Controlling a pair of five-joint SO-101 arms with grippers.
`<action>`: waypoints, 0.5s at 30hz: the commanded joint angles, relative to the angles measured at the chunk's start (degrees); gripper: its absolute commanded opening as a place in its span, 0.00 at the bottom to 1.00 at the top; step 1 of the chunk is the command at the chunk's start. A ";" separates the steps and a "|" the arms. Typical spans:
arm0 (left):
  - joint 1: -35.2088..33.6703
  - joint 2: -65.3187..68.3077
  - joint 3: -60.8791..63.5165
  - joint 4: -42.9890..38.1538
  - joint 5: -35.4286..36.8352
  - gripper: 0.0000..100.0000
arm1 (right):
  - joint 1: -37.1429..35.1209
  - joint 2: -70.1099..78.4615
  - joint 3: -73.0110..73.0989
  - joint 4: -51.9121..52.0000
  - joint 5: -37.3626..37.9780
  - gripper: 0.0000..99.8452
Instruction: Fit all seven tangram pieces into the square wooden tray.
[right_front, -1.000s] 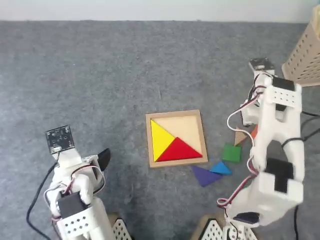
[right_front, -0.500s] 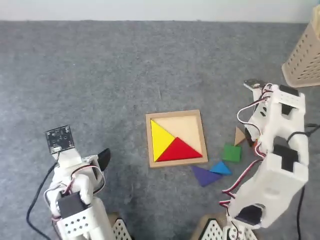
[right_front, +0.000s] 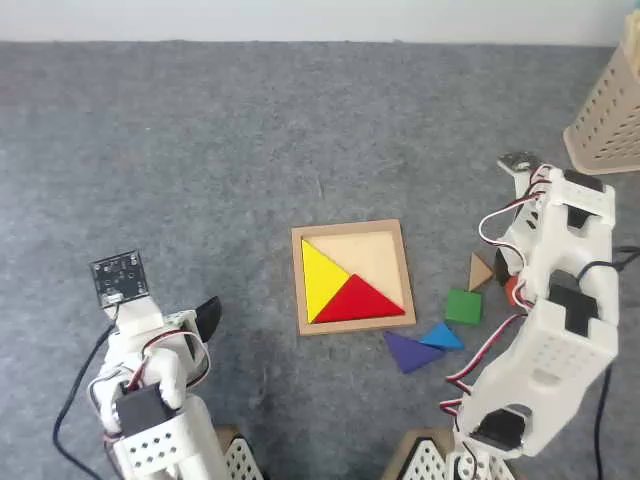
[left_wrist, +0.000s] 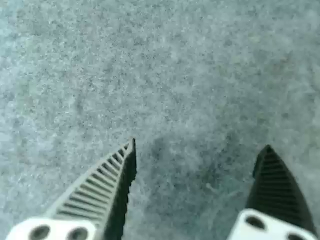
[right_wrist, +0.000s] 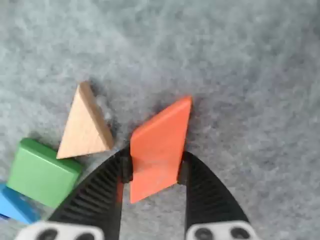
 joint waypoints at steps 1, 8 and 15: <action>0.09 -0.70 -0.75 -0.09 -0.09 0.35 | -2.24 -12.18 -1.32 1.19 -3.60 0.01; 0.09 -0.70 -0.75 -0.09 -0.09 0.35 | -15.34 -27.65 -0.18 9.19 -7.38 0.01; 0.09 -0.70 -0.75 -0.09 -0.09 0.35 | -34.77 -30.73 -2.90 9.36 -11.43 0.01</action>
